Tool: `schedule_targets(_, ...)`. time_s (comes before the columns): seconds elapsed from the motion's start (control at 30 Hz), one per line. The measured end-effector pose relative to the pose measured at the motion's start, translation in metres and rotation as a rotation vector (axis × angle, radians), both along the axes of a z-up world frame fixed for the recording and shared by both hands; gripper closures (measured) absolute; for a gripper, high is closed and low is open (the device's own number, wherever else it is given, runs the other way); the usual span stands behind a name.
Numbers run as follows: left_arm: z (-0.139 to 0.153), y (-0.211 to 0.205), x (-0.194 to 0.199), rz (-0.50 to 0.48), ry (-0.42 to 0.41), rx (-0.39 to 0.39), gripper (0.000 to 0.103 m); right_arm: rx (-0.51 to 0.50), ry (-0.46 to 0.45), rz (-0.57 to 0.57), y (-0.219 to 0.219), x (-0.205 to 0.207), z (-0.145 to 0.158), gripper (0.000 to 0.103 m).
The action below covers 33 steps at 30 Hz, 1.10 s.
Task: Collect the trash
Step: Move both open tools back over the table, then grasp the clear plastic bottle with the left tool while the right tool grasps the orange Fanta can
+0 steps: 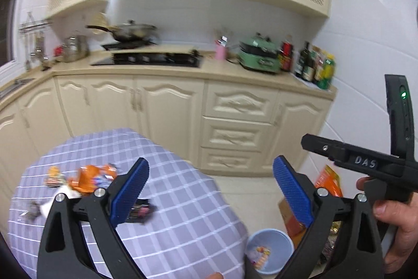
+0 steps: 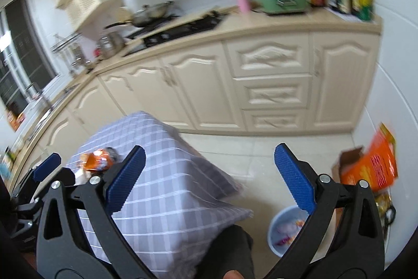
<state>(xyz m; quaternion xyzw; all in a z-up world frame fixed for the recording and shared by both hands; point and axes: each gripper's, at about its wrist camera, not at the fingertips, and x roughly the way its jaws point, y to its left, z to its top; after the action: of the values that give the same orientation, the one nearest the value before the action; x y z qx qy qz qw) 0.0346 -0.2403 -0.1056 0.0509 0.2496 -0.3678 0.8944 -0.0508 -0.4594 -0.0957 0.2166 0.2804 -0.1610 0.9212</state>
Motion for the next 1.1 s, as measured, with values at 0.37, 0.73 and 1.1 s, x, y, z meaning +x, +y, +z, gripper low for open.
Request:
schedule_targets(0.37, 0.013, 0.110, 0.030, 0.246, -0.041, -0.018, 0.009, -0.057, -0.050, 0.233, 0.092, 0.070, 0.032, 0.006)
schedule_targets(0.73, -0.008, 0.207, 0.062, 0.458, -0.024, 0.020, 0.009, -0.061, 0.025, 0.395, 0.170, 0.134, 0.010, 0.006)
schedule_targets(1.1, -0.076, 0.277, 0.123, 0.608, 0.097, 0.121, 0.009, -0.052, 0.156, 0.459, 0.206, 0.189, -0.037, 0.006)
